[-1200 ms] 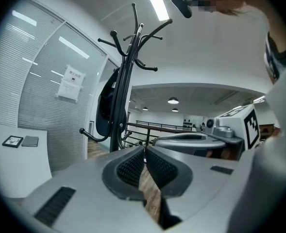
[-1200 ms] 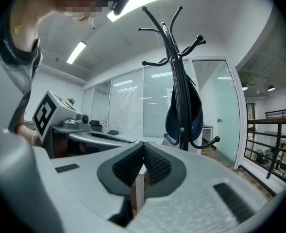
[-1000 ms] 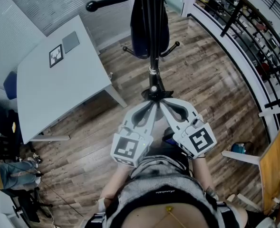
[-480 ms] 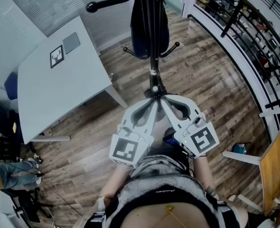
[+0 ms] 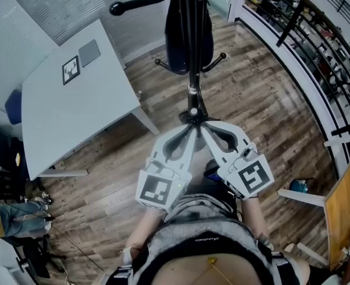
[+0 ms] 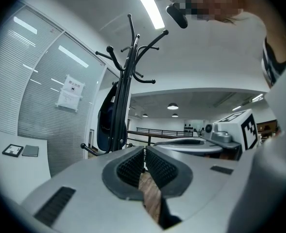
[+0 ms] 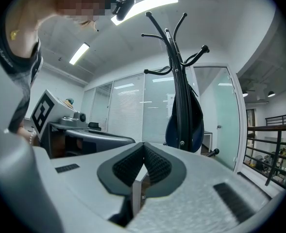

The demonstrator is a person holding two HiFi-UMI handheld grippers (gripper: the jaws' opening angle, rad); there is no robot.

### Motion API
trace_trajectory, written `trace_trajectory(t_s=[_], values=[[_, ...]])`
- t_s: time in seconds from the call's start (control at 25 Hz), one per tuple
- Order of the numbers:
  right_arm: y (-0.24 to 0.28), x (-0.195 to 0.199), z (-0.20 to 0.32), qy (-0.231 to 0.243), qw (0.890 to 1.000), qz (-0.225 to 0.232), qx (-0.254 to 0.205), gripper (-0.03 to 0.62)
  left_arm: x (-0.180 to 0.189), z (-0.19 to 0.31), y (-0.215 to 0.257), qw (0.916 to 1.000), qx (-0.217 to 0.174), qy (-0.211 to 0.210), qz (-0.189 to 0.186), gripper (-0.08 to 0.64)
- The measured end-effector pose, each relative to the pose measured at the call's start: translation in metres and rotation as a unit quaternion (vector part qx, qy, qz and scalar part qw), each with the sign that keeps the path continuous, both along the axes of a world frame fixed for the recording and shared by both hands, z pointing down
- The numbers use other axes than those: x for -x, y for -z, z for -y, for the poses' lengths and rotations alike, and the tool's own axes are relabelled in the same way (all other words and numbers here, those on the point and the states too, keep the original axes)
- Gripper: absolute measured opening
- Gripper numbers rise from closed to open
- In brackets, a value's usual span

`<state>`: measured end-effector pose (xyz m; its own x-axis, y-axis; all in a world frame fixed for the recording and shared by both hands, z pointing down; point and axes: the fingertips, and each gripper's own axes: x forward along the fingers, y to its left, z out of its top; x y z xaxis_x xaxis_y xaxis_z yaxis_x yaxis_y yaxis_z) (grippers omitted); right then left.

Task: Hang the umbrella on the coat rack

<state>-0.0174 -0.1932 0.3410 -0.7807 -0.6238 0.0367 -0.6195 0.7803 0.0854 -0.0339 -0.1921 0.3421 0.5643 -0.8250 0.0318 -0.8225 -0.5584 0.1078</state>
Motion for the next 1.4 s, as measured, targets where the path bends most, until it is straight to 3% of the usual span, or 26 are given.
trace_trajectory(t_s=[1.4], values=[[-0.0045,0.0076,0.0007,0.011,1.0,-0.019,0.005,0.002,0.0057,0.0011,-0.0044,0.9998,0.016,-0.004,-0.011,0.015]])
